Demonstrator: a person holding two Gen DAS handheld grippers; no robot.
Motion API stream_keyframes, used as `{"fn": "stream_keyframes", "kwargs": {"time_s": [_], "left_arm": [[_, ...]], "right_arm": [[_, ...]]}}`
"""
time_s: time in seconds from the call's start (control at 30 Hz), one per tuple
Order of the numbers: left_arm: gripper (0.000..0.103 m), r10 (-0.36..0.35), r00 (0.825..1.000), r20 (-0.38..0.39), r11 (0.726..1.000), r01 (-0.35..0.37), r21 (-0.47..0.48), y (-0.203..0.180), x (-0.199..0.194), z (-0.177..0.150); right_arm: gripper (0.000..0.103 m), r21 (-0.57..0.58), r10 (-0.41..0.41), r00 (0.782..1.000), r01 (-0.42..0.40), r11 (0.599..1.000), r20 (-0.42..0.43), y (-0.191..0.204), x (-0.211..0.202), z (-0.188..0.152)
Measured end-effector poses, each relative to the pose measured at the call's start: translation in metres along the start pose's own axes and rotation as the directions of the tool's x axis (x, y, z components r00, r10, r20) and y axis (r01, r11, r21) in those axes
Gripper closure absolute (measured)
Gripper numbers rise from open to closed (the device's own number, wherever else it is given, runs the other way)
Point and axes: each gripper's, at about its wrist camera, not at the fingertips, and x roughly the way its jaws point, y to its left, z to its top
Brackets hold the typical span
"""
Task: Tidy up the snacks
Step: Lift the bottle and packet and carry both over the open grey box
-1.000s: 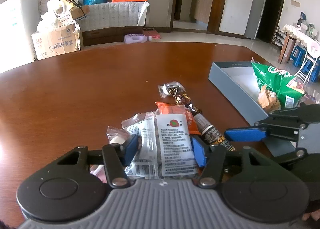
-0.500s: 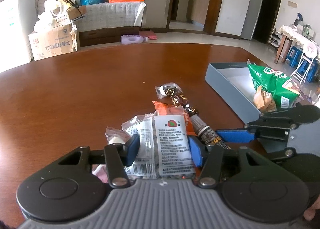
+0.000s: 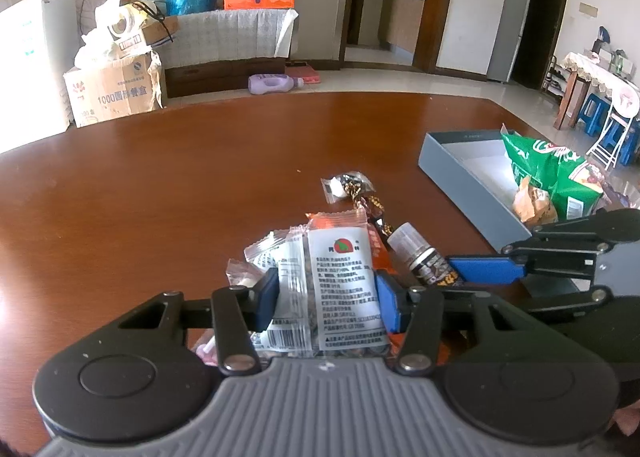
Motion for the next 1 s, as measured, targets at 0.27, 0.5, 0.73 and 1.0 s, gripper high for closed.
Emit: {"fn": "stream_keyframes", "kwargs": {"time_s": [0.27, 0.5, 0.73, 1.0], "left_arm": [[0.055, 0.010, 0.999, 0.049, 1.000, -0.010, 0.004, -0.002, -0.015, 0.001], [0.055, 0.010, 0.998, 0.067, 1.000, -0.010, 0.003, -0.002, -0.024, 0.002], [0.055, 0.008, 0.996, 0.089, 1.000, -0.009, 0.009, -0.004, -0.034, 0.002], [0.055, 0.015, 0.995, 0.101, 1.000, -0.016, 0.013, -0.007, -0.037, 0.008]], "right_arm": [[0.078, 0.037, 0.016, 0.999, -0.018, 0.999, 0.048, -0.008, -0.012, 0.004], [0.078, 0.049, 0.019, 0.996, -0.024, 0.999, 0.085, -0.011, -0.023, 0.008], [0.078, 0.054, 0.018, 0.994, -0.024, 0.998, 0.107, -0.014, -0.031, 0.010], [0.078, 0.066, 0.016, 0.991, -0.025, 0.998, 0.129, -0.020, -0.038, 0.010]]}}
